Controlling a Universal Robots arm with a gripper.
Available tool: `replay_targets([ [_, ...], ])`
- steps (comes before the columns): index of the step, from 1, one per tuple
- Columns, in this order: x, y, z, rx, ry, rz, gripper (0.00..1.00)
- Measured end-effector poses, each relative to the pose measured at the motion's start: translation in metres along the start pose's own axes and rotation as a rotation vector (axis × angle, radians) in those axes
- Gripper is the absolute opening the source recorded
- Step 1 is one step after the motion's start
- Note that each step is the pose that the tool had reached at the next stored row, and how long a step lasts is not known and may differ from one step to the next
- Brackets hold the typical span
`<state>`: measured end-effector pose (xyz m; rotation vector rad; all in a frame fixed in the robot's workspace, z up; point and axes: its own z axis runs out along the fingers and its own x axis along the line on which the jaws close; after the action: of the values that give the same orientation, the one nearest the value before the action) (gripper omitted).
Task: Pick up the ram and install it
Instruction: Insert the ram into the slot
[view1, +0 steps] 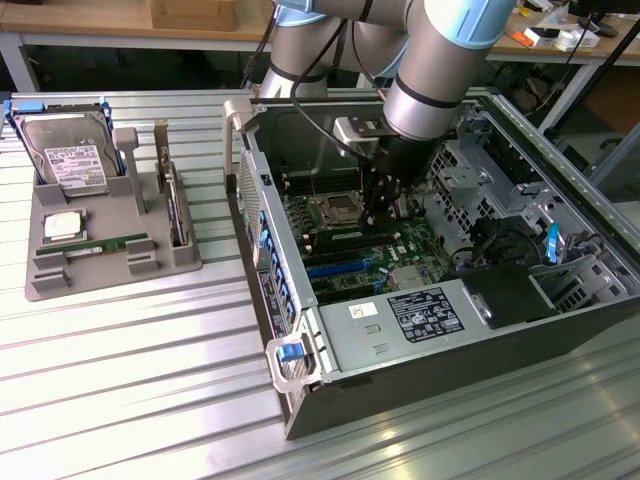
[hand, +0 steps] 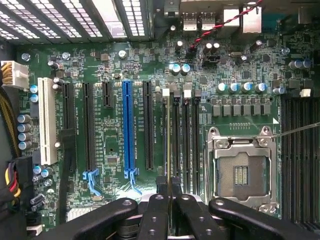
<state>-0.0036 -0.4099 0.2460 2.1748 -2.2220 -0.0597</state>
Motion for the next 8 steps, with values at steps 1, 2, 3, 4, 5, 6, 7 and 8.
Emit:
replay_targets([
  [1, 0.0, 0.0, 0.0003, 0.0, 0.0001, -0.002, 0.12],
  [2, 0.0, 0.0, 0.0005, 0.0, 0.0001, -0.003, 0.12],
  [3, 0.0, 0.0, 0.0007, 0.0, 0.0001, -0.004, 0.12],
  [4, 0.0, 0.0, 0.001, 0.0001, 0.0001, -0.004, 0.12],
  [5, 0.0, -0.0001, 0.0014, 0.0001, 0.0, -0.005, 0.12],
  [6, -0.0001, -0.0001, 0.002, 0.0, 0.0, -0.005, 0.12],
  [7, -0.0003, -0.0001, 0.0027, 0.0, 0.0001, -0.005, 0.12],
  [8, -0.0005, -0.0002, 0.0037, 0.0, 0.0, -0.005, 0.12],
])
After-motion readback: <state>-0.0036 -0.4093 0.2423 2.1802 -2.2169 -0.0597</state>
